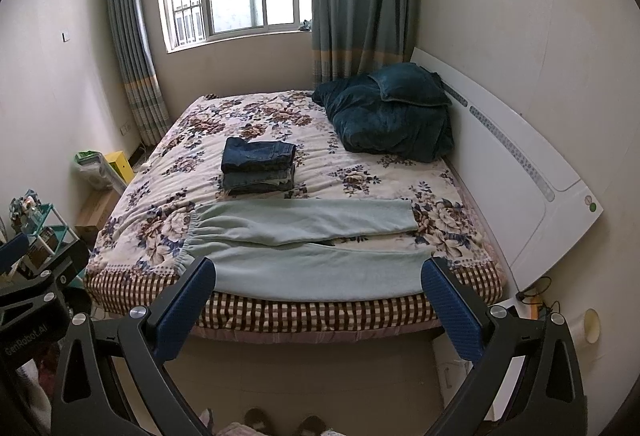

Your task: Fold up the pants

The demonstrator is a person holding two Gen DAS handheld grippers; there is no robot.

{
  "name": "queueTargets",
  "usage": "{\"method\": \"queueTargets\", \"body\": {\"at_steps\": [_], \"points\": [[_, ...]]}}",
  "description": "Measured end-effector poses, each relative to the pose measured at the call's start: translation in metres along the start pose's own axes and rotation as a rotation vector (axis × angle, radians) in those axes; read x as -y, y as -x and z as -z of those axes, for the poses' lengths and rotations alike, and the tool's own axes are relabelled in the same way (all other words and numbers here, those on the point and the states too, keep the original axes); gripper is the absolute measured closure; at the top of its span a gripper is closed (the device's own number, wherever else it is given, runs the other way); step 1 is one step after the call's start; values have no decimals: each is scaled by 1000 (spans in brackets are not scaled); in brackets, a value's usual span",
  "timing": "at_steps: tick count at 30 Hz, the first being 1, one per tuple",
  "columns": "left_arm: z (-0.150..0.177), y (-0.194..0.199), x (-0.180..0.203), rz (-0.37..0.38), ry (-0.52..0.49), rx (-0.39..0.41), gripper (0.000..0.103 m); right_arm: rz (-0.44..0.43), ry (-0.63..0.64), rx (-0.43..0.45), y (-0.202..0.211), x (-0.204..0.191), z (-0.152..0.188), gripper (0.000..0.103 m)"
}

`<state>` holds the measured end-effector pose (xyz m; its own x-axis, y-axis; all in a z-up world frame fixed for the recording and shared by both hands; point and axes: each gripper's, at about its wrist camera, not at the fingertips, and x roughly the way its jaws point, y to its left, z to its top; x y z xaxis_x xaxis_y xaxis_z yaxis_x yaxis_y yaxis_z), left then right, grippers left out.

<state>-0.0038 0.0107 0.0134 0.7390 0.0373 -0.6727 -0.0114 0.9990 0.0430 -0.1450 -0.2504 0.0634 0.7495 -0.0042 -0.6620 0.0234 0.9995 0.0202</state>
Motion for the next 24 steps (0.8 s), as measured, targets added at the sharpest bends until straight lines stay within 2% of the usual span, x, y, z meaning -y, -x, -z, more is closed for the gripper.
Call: {"method": "queueTargets", "body": {"at_steps": [16,24], "points": [[4,-5,5,-24,12,-6,0,-9,-13,6,0,2,0,0],[0,-46,20,-93,48,-22,0,-24,-62,-21,-45,26,-1,0]]}}
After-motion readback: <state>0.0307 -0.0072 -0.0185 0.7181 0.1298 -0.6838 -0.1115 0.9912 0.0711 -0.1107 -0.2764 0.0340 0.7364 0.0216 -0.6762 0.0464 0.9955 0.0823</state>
